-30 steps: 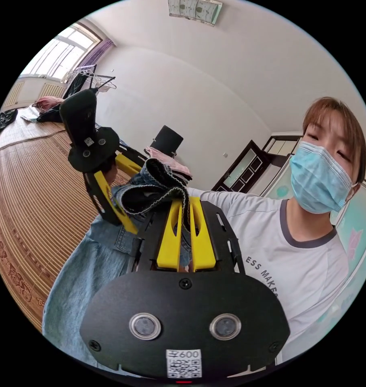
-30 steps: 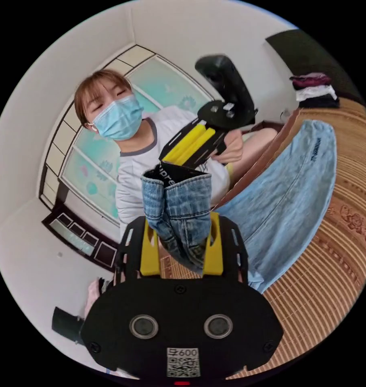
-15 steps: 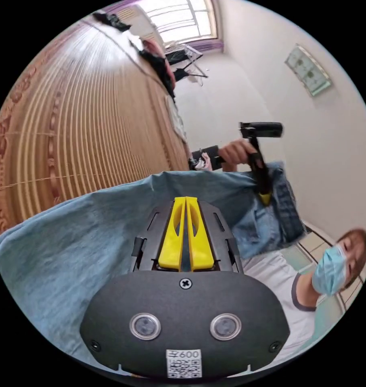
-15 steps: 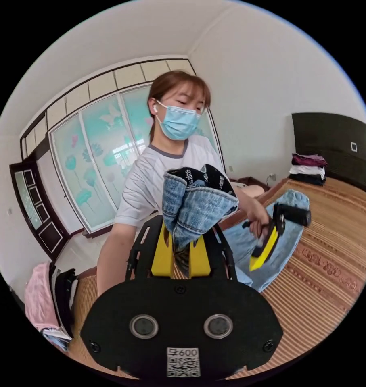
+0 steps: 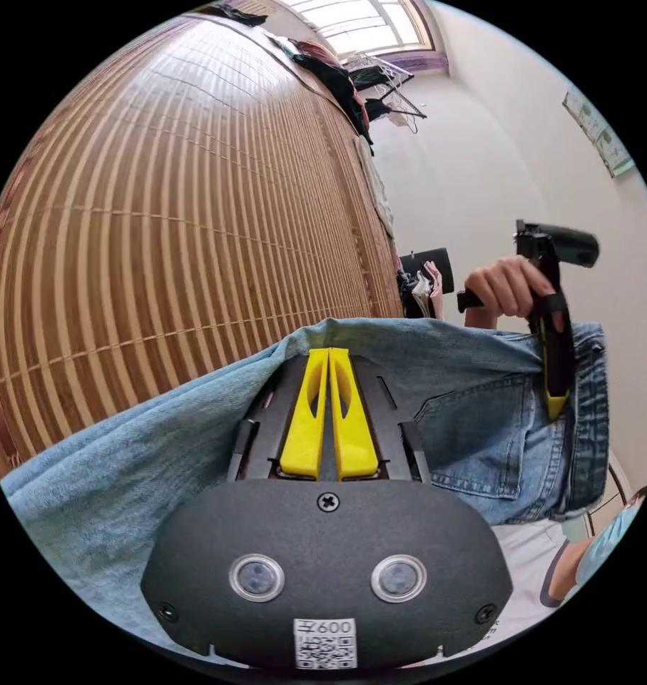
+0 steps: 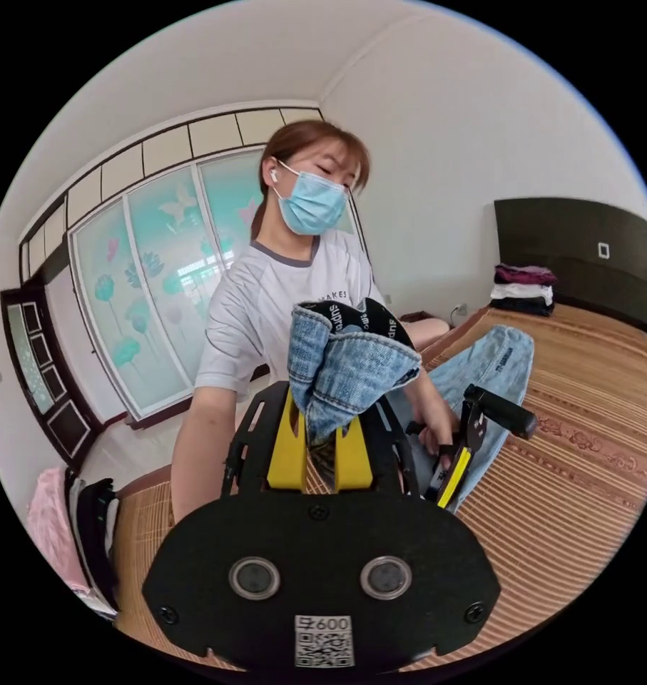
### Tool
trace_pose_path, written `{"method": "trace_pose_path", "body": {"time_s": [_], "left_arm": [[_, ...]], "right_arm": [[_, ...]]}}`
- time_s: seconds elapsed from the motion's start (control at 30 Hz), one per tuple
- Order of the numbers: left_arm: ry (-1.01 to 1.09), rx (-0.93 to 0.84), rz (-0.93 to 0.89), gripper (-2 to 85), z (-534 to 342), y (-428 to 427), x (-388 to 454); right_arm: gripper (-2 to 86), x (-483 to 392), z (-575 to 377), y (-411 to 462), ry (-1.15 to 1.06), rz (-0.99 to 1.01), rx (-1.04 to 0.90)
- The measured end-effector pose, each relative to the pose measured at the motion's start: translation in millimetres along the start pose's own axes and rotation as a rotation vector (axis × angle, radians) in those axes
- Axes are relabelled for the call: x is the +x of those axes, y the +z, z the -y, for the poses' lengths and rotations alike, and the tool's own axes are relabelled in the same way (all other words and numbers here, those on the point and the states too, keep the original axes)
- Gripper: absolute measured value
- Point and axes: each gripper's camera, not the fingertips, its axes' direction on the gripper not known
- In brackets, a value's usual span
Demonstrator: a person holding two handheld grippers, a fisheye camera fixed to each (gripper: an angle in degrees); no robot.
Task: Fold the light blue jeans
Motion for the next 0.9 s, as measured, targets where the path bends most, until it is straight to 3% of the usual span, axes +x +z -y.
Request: {"method": "trace_pose_path", "body": {"time_s": [0.07, 0.2, 0.33, 0.4, 0.47, 0.7, 0.8, 0.87, 0.9], "left_arm": [[-0.002, 0.018, -0.014, 0.0, 5, -19, 4], [-0.017, -0.008, 0.003, 0.0, 17, -47, 26], [0.017, 0.116, -0.114, 0.1, 10, -105, 60], [0.032, 0.062, -0.090, 0.1, 18, -102, 74], [0.038, 0.020, 0.081, 0.1, 26, -94, 89], [0.011, 0.026, 0.115, 0.5, 16, -126, 118], [0.035, 0.144, -0.032, 1.3, -4, -205, 125], [0.064, 0.330, -0.360, 3.7, -42, -306, 110], [0.055, 0.340, -0.459, 5.0, -49, -326, 104]], "right_arm": [[-0.5, -30, -35, -20, 0.029, -0.086, 0.055], [-0.5, -32, -67, -37, 0.092, -0.043, 0.079], [-0.5, -51, -87, -66, 0.027, -0.055, 0.096], [-0.5, -51, -96, -80, 0.020, -0.058, 0.100], [-0.5, -50, -102, -91, 0.022, -0.080, 0.072], [-0.4, 31, -104, -129, 0.119, -0.047, 0.035], [-0.3, 91, -108, -139, 0.256, -0.005, -0.033], [-0.2, 131, -111, -142, 0.325, 0.018, -0.099], [-0.1, 141, -111, -142, 0.337, 0.027, -0.115]]}}
